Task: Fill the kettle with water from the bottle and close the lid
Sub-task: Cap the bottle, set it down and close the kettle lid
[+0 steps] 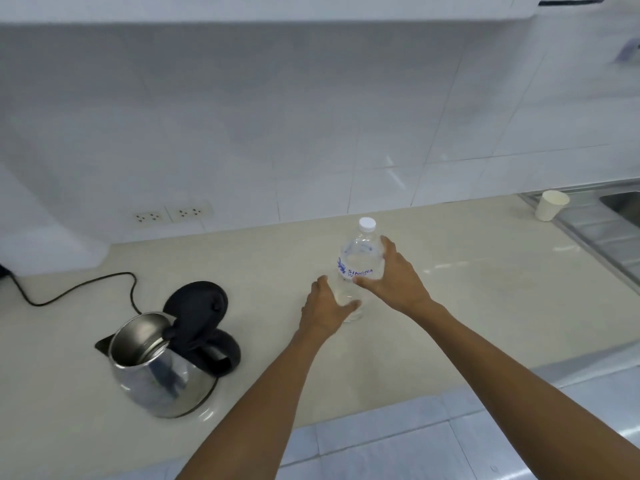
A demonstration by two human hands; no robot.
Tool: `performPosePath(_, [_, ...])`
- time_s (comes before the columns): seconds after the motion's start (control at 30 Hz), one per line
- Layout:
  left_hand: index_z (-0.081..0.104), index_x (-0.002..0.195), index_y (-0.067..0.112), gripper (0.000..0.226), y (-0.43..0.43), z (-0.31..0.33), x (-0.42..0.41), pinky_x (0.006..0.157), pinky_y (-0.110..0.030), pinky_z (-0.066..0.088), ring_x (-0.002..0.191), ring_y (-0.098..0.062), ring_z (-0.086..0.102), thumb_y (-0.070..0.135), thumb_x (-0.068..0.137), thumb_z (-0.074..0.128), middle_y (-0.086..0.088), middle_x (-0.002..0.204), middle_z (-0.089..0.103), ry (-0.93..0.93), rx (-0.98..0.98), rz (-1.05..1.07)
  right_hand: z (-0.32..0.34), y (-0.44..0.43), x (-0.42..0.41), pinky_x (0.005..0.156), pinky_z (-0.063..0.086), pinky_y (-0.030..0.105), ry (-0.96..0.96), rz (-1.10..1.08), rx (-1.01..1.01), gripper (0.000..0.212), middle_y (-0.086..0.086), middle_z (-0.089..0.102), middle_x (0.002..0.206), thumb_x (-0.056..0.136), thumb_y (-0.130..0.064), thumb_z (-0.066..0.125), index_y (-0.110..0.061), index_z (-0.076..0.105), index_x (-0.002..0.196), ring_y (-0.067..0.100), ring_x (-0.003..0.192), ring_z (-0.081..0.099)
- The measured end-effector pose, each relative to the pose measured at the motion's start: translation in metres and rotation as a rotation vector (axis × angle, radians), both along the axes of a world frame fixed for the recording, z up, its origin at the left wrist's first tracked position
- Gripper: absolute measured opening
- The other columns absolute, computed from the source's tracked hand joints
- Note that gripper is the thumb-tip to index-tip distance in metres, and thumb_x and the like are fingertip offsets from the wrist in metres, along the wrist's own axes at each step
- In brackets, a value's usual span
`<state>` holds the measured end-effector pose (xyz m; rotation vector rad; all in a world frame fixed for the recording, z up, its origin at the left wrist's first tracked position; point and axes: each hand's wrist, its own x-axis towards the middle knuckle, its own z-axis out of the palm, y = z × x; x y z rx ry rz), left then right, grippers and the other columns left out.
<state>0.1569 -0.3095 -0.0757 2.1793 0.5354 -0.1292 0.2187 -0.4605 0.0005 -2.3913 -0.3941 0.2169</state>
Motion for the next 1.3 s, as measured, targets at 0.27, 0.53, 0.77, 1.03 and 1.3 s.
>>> performPosePath(0.27, [0.026,0.170,0.014,0.102,0.026,0.003,-0.097,0.129,-0.055,0.024,0.164,-0.024,0.026,0.078,0.096,0.056,-0.006,0.176,0.031,0.052,0.415,-0.236,-0.005,-0.029,-0.086,0.107,0.047,0.049,0.019,-0.040,-0.304,0.102,0.014,0.042,0.159,0.085,-0.061,0.072,-0.022,0.019,0.163,0.037,0.141,0.046])
performPosePath(0.53, [0.015,0.175,0.023,0.107,0.052,0.020,-0.206,0.135,-0.057,0.002,0.171,-0.022,-0.001,0.091,0.094,0.033,-0.003,0.184,0.005,0.013,0.572,-0.393,-0.014,0.007,-0.187,0.127,0.019,0.052,-0.117,0.189,-0.628,0.103,0.007,0.017,0.174,0.088,-0.082,0.043,-0.026,0.004,0.166,0.039,0.158,0.017])
performPosePath(0.77, [0.020,0.174,0.025,0.107,0.111,0.019,-0.291,0.135,-0.059,0.000,0.170,-0.019,0.000,0.094,0.093,0.026,-0.002,0.184,0.009,-0.017,0.634,-0.302,-0.015,0.065,-0.235,0.128,0.007,0.055,-0.159,0.291,-0.696,0.107,0.010,0.006,0.175,0.083,-0.090,0.025,-0.028,-0.003,0.166,0.041,0.160,0.005])
performPosePath(1.03, [0.028,0.173,0.025,0.130,0.200,0.046,-0.332,0.135,-0.050,0.004,0.170,-0.014,0.006,0.099,0.071,-0.005,0.005,0.183,0.014,-0.105,0.749,-0.200,0.004,0.135,-0.235,0.127,0.018,0.054,-0.239,0.323,-0.570,0.112,0.012,0.015,0.173,0.086,-0.088,0.035,-0.021,-0.005,0.166,0.040,0.158,0.015])
performPosePath(1.3, [0.038,0.169,0.017,0.120,0.262,0.043,-0.306,0.133,-0.050,0.021,0.165,-0.018,0.028,0.096,0.079,0.023,-0.001,0.177,0.034,-0.149,0.805,-0.049,0.026,0.180,-0.200,0.119,0.035,0.043,-0.263,0.407,-0.259,0.098,0.008,0.031,0.168,0.097,-0.063,0.055,-0.015,0.005,0.166,0.029,0.154,0.030])
